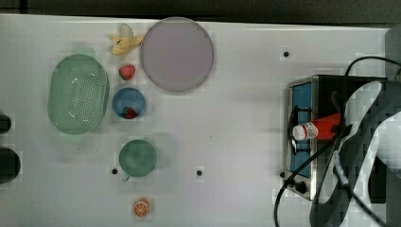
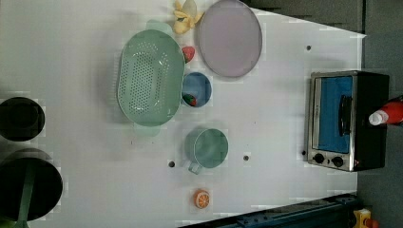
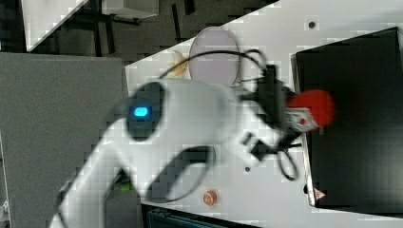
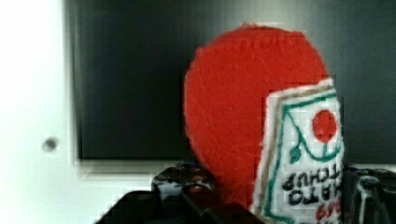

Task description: Pick Ketchup from oven and place it on table.

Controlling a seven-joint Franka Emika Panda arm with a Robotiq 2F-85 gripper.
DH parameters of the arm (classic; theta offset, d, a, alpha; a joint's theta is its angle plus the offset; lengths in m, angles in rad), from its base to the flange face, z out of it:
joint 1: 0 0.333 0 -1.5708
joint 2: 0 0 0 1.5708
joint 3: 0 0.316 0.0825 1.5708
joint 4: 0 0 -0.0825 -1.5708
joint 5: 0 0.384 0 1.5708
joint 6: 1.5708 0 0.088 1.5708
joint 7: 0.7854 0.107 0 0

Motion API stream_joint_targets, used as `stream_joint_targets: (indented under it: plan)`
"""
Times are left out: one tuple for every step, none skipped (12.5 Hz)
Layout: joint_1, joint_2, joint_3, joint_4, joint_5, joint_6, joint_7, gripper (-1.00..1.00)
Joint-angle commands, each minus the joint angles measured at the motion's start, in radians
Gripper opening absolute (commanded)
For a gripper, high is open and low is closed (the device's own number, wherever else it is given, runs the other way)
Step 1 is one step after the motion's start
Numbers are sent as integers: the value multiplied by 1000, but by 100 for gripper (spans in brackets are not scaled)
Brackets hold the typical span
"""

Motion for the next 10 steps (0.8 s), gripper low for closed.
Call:
stream_joint_targets:
  plan:
    - [133,-119,76,81,-4,-30,-7,27]
    - [157,-141,100,81,-4,-38,-7,27]
    - [177,-158,124,81,-6,-48,-7,27]
    - [195,-170,149,81,-6,-62,-7,27]
    - [209,-177,172,80,-6,-88,-7,27]
    - [221,-180,195,80,-6,-112,-7,27]
    - [234,-182,216,77,-7,-133,-7,27]
    - [245,-182,236,70,-12,-145,-7,27]
    - [256,-182,252,61,-24,-146,-7,27]
    - [267,-182,267,48,-35,-145,-7,27]
